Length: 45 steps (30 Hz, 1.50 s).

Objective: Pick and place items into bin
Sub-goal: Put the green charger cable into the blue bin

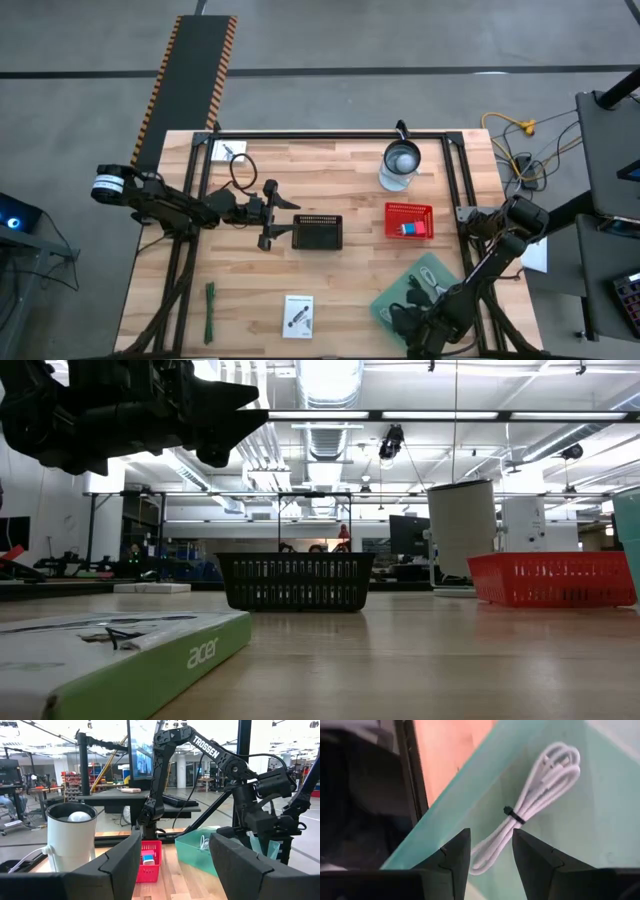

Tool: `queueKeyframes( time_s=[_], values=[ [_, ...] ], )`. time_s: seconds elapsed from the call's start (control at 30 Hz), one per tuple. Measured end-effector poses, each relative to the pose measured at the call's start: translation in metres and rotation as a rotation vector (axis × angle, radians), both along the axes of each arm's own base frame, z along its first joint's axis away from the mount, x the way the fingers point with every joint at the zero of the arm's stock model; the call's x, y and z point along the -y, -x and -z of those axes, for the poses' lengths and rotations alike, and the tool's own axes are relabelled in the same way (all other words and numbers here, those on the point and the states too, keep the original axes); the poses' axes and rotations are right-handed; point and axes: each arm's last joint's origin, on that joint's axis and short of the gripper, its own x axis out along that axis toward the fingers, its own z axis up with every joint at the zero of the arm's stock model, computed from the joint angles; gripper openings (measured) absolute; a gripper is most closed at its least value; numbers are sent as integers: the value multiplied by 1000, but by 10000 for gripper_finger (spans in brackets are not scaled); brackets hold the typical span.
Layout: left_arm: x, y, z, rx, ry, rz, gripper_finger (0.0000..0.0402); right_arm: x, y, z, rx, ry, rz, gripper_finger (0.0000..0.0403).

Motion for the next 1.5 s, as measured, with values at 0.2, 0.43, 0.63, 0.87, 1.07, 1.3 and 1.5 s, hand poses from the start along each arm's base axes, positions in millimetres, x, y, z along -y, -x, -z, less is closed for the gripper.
queueKeyframes(
  time_s=[0.2,0.43,0.63,0.87,1.07,1.3,1.5],
  values=[
    [0,0,0,1,-5,-1,219,2,-2,-2,87,95,-160,125],
    [0,0,0,1,-8,-2,219,7,-4,-15,280,268,-233,112],
    [0,0,0,1,-7,-2,219,6,-11,-21,505,326,-294,109],
    [0,0,0,1,-7,-2,219,12,-8,-19,729,281,-421,109],
    [0,0,0,2,-6,-2,219,34,0,-15,915,152,-494,105],
    [0,0,0,2,-5,-2,219,74,4,-3,1053,102,-518,104],
    [0,0,0,-1,-2,-1,219,106,0,0,1169,192,-469,102]
  ],
)
